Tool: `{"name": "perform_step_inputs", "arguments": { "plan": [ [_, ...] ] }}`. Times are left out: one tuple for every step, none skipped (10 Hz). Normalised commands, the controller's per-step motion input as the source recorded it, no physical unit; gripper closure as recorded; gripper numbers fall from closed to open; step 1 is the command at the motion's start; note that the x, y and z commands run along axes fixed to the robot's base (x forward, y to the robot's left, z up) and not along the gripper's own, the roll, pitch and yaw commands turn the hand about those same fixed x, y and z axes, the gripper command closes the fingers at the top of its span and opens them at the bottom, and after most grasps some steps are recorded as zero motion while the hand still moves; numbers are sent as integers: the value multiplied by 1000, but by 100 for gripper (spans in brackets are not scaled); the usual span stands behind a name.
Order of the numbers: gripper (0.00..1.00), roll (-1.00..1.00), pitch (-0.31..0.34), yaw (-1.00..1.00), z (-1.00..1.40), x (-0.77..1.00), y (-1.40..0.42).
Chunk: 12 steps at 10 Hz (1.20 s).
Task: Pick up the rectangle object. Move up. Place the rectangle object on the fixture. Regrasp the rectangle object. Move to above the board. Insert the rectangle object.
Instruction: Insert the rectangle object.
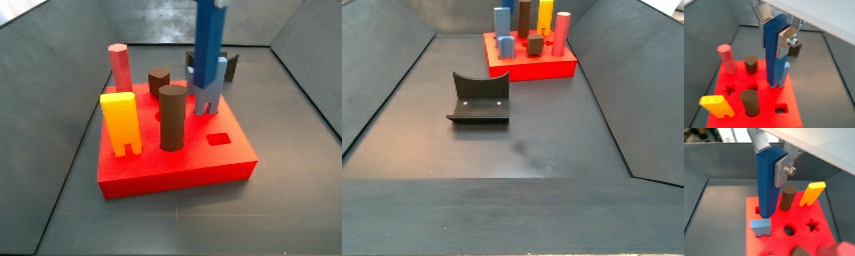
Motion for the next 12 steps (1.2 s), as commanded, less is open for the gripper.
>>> {"name": "perform_step_inputs", "arguments": {
  "plan": [
    [100, 16, 0, -726, -149, 351, -60],
    [100, 1, 170, -631, -49, 163, -129],
    [100, 0, 197, -637, -6, 120, -149],
    [100, 0, 166, -660, -20, 131, -151],
    [100, 0, 263, -677, -43, 0, -149],
    [100, 0, 334, -703, -57, 0, -154],
    [100, 0, 407, -649, -66, 0, -154],
    [100, 0, 496, -569, -60, 0, -160],
    [100, 0, 500, -529, -49, 0, -160],
    [100, 0, 500, -511, -83, 0, -137],
    [100, -19, 87, -586, -223, 377, -40],
    [100, -26, 0, -563, -317, 563, 0]
  ]
}}
